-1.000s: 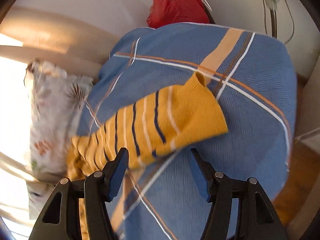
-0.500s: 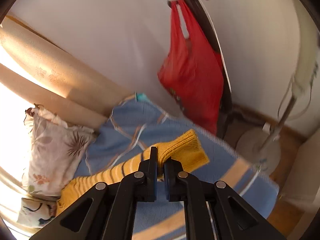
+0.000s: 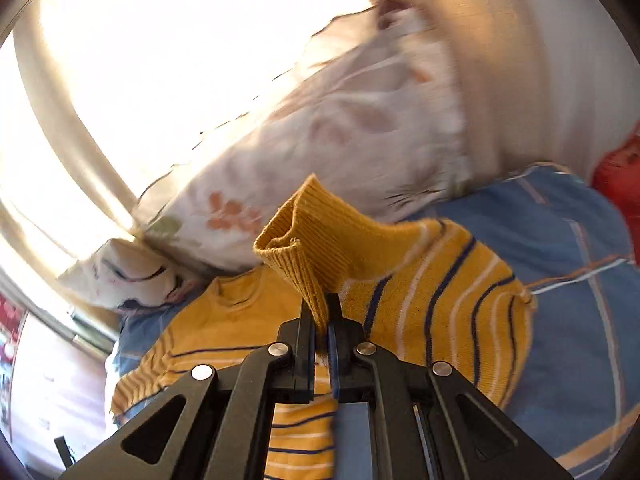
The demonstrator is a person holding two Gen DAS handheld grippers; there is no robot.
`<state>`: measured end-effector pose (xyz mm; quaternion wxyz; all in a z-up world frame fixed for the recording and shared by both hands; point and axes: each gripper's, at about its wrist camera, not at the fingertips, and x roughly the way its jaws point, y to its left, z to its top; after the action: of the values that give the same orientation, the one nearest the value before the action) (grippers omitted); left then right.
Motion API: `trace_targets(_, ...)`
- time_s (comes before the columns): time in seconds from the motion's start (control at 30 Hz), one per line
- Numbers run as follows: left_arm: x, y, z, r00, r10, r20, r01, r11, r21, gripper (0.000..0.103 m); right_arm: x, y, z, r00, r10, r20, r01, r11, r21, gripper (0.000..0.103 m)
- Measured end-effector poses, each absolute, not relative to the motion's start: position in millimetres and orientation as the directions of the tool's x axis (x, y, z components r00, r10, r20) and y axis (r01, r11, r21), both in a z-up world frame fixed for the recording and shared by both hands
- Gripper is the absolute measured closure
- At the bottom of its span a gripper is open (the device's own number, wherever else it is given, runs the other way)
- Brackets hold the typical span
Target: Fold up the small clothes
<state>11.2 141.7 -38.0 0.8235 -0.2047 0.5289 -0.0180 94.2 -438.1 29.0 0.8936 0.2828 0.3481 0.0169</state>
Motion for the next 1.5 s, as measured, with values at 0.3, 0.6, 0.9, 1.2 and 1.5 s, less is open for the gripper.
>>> trace_targets(0.3, 24, 211, -49, 0.435, -0.256, -0.864, -0.211, 0.903, -0.374, 0.069, 198, -224, -16, 0.581, 0.43, -0.691, -0.048, 0.866, 0.498, 0.097)
trace_targets(0.6, 52, 258, -62, 0.417, -0.288, -0.862, -0.211, 0.892, -0.4, 0.069, 250, -130, -75, 0.467, 0.416, -0.78, -0.043, 0.892, 0.45, 0.091)
trace_targets(0.9, 86, 315, -80, 0.464, -0.377, -0.801, -0.306, 0.781, -0.544, 0.057, 236, -52, -75, 0.367, 0.452, -0.813, -0.243, 0.89, 0.385, 0.055)
trace_targets(1.2, 121, 377, -111, 0.56, -0.452, -0.694, -0.406, 0.58, -0.706, 0.047, 182, -57, -59, 0.397, 0.444, -0.803, -0.232, 0.895, 0.381, 0.052)
trace_targets(1.5, 148, 416, -82, 0.591, -0.335, -0.734, -0.43, 0.639, -0.638, 0.097, 135, -120, -45, 0.472, 0.346, -0.811, -0.083, 0.933, 0.35, 0.052)
